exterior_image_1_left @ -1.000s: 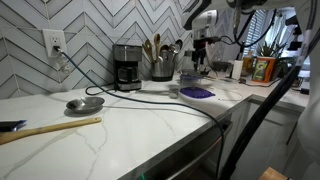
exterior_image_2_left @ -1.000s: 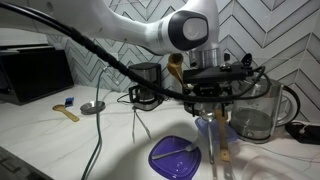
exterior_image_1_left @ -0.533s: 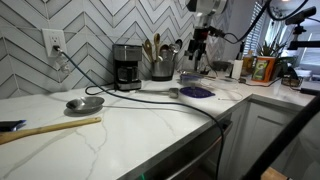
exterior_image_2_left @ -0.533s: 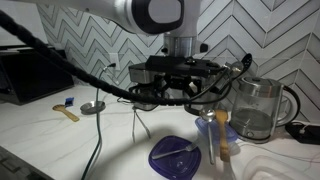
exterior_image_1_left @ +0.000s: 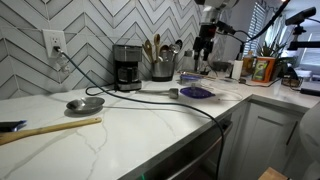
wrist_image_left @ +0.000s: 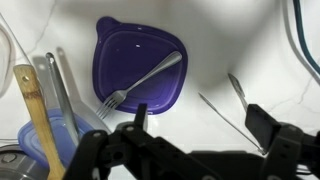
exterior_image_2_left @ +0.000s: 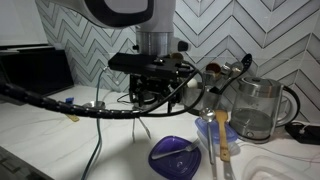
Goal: Put the wooden spatula on top of the clear bowl on the left
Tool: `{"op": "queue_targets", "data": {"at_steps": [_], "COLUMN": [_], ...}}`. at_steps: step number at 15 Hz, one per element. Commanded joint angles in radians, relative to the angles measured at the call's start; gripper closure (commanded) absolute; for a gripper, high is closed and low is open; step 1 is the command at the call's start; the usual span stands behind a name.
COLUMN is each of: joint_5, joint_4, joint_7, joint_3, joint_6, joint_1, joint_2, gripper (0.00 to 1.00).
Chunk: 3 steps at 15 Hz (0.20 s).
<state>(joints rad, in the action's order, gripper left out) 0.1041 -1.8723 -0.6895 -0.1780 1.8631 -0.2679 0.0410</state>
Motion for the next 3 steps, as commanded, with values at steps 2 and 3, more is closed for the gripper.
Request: {"op": "queue_targets", "data": {"at_steps": [2, 3], "joint_5": [-0.001, 0.000], "joint_4": [0.012, 0.013], "joint_7": [0.000, 0.000], "joint_3": [-0.022, -0.022], "joint_6": [-0.003, -0.003], "joint_1": [0.022, 0.022], "joint_2": [-0.008, -0.009], "gripper": [0.00, 0.00]}}
